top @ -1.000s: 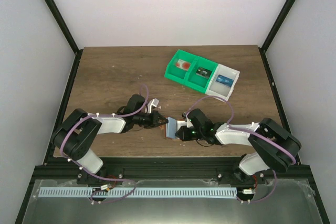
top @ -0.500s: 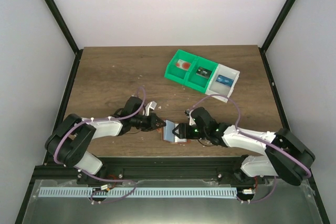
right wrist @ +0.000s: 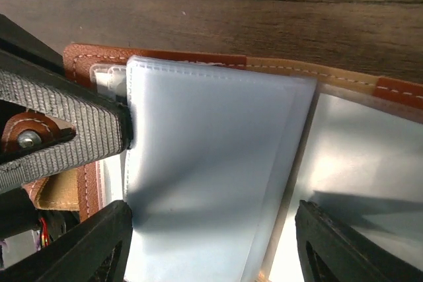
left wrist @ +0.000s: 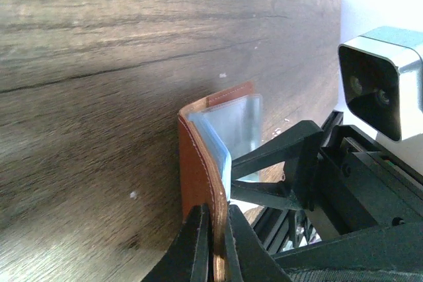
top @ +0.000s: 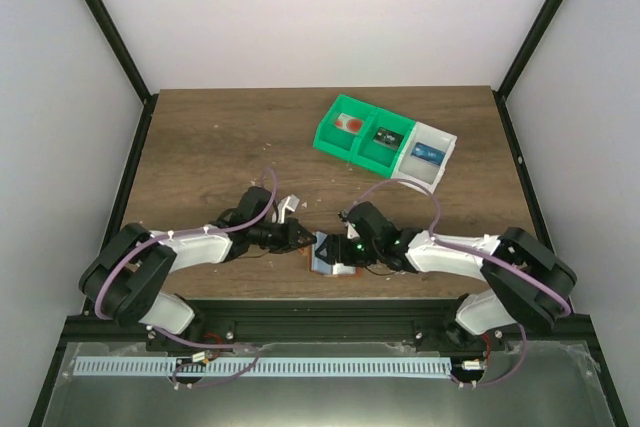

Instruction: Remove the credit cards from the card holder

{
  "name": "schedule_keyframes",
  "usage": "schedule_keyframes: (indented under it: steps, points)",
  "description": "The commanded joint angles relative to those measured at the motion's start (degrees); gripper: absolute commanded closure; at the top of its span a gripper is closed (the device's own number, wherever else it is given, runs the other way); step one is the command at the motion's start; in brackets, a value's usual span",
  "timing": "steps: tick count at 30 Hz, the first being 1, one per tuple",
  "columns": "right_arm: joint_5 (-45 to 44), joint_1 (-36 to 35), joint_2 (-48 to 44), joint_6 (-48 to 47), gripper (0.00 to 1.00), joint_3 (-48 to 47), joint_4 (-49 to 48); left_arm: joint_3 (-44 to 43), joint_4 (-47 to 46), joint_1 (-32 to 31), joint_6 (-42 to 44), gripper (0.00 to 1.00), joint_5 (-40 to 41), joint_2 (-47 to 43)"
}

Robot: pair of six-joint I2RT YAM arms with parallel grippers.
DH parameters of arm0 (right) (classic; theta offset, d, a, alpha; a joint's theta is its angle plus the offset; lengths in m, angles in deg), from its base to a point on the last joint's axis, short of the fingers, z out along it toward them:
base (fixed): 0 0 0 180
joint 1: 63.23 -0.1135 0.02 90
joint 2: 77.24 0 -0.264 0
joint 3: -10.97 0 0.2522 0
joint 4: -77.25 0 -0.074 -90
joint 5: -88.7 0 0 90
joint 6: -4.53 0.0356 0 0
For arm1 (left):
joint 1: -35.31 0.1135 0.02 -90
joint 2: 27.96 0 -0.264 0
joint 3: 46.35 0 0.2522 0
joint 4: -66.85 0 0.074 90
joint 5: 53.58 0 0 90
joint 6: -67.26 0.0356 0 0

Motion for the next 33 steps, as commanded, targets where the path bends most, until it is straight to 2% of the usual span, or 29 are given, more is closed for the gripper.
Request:
schedule_keyframes:
  steps: [1, 19, 25, 30, 33]
  points:
    - [1.9, -1.1, 2.2, 1.9, 0.31, -1.4, -2.3, 0.7, -0.2, -0.4, -0.3, 1.00, 0.3, -1.2]
    - [1.9, -2.4, 4.6, 1.6, 0.31, -1.4, -2.4, 0.9, 1.0, -0.5, 0.0, 1.00, 1.2, -1.2]
    - [-0.5, -2.4, 4.1, 0.9, 0.46, -1.6, -0.2, 0.4, 2.1, -0.5, 0.9, 1.00, 1.3, -1.2]
    - [-1.8, -2.4, 3.1, 0.4, 0.54, -1.2, 0.7, -0.6, 4.0, -0.5, 1.6, 0.94, 2.3, -0.6]
    - [-2.3, -2.4, 3.3, 0.3, 0.55, -0.9, 0.7, -0.6, 3.9, -0.5, 1.4, 0.92, 2.4, -0.9]
